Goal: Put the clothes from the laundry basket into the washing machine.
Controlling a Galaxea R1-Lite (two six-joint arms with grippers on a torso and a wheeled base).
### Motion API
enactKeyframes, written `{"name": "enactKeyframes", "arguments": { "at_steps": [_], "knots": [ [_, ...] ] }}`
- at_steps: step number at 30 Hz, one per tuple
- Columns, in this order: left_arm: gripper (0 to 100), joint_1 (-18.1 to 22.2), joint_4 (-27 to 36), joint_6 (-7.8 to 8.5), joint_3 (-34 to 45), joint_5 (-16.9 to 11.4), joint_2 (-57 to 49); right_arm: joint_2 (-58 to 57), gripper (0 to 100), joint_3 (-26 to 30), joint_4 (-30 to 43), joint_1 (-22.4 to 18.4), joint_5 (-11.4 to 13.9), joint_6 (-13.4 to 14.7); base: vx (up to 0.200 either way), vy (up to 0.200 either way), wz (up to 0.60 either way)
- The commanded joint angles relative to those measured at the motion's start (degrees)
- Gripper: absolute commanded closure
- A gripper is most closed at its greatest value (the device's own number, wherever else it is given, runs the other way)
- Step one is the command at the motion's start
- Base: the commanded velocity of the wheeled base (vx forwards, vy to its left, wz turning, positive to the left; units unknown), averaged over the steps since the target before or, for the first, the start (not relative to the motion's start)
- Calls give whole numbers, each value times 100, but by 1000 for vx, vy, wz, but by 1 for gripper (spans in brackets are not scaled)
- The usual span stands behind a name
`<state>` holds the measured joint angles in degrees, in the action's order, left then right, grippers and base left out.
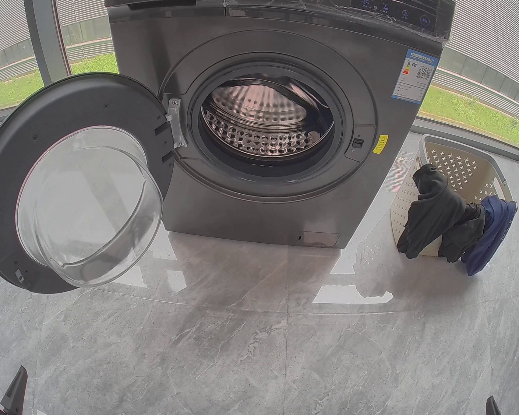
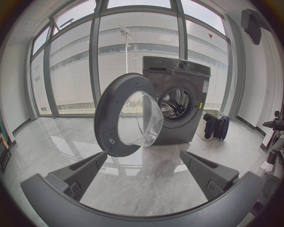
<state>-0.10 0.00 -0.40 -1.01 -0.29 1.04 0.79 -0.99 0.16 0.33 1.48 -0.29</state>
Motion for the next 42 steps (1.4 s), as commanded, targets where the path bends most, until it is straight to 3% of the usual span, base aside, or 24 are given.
{"name": "enactKeyframes", "arguments": {
  "at_steps": [1,31,37,42],
  "knots": [
    [0,1,0,5,92,3,-77,-79,0,99,2,2,11,3,0,-200,0],
    [0,1,0,-4,92,3,-77,-79,0,99,2,2,11,-6,0,-200,0],
    [0,1,0,-4,92,3,-77,-79,0,99,2,2,11,3,0,0,0],
    [0,1,0,-4,92,3,-77,-79,0,99,2,2,11,3,200,0,0]
  ]
}}
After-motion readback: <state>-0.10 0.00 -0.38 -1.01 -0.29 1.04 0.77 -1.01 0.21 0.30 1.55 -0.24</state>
